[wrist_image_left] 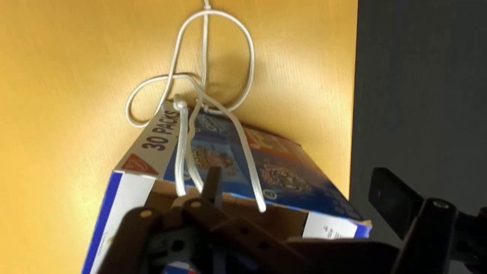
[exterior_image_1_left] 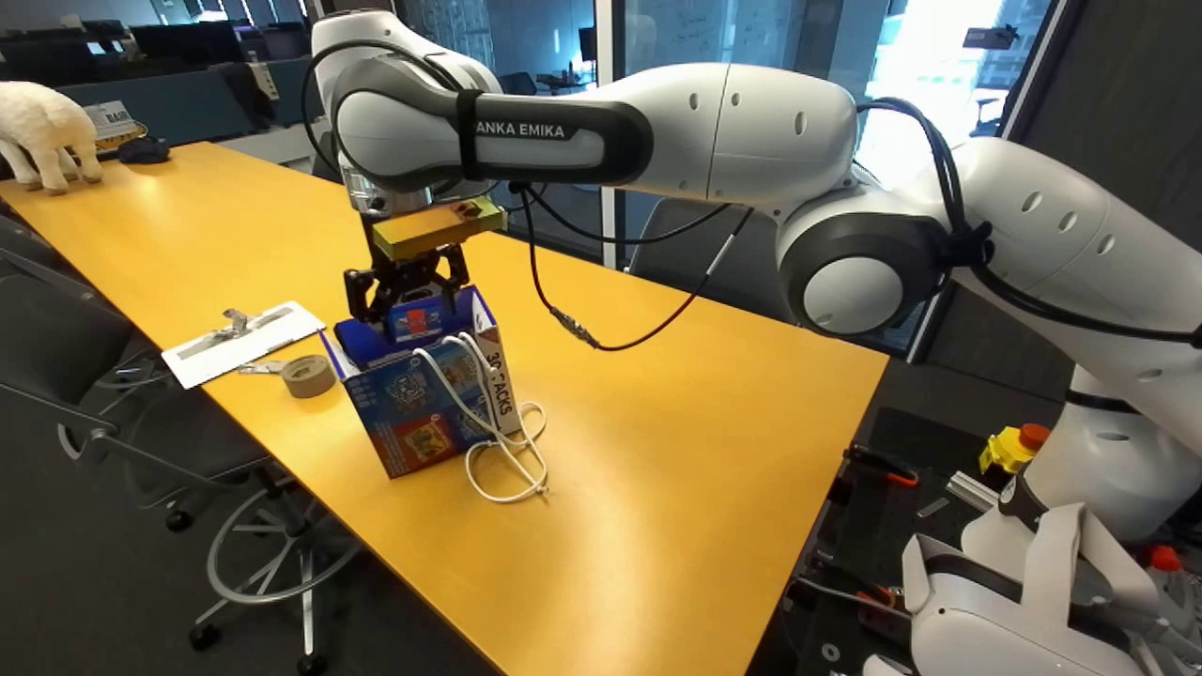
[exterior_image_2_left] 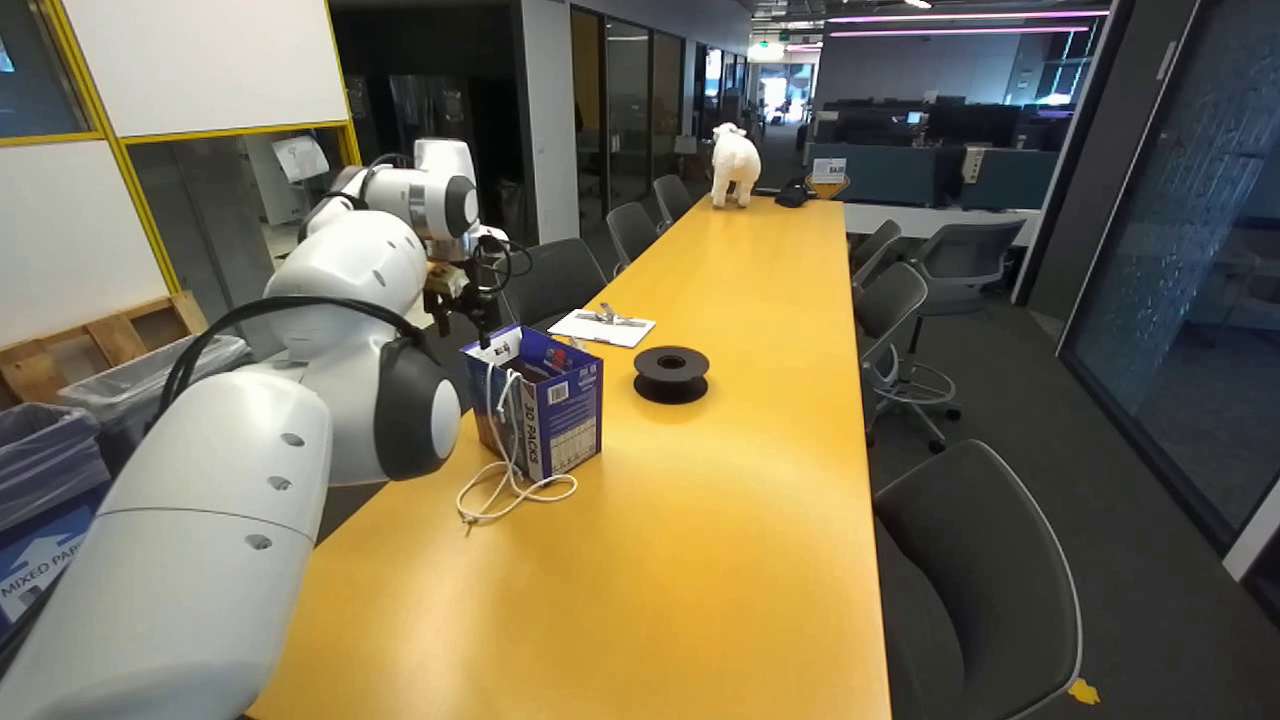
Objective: Put the ropes inside the box.
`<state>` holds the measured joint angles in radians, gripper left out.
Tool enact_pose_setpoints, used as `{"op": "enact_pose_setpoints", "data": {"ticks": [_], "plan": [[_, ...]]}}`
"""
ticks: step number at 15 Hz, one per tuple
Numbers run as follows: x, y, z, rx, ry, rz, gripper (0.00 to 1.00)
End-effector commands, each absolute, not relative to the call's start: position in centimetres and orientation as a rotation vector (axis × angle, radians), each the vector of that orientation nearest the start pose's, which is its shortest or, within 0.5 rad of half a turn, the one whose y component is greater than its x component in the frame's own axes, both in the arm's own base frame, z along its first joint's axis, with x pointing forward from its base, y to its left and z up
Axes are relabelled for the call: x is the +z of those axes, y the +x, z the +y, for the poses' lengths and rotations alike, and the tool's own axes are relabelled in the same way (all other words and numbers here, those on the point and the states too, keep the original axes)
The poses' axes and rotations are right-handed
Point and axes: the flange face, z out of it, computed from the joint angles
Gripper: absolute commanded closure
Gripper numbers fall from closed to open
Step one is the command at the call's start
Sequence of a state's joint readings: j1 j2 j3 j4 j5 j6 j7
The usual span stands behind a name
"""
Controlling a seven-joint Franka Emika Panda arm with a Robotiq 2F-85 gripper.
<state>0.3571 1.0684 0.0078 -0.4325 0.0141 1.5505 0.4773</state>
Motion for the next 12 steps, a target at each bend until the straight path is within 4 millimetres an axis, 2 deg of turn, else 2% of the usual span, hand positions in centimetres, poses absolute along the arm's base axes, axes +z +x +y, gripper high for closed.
{"op": "enact_pose_setpoints", "data": {"ticks": [1, 10, 12], "plan": [[41.2, 72.2, 28.0, 0.129, -3.085, -0.084, 0.0], [34.1, 68.9, 26.7, 0.695, -2.998, -0.698, 0.0], [32.6, 68.8, 26.3, 0.745, -3.004, -0.749, 0.0]]}}
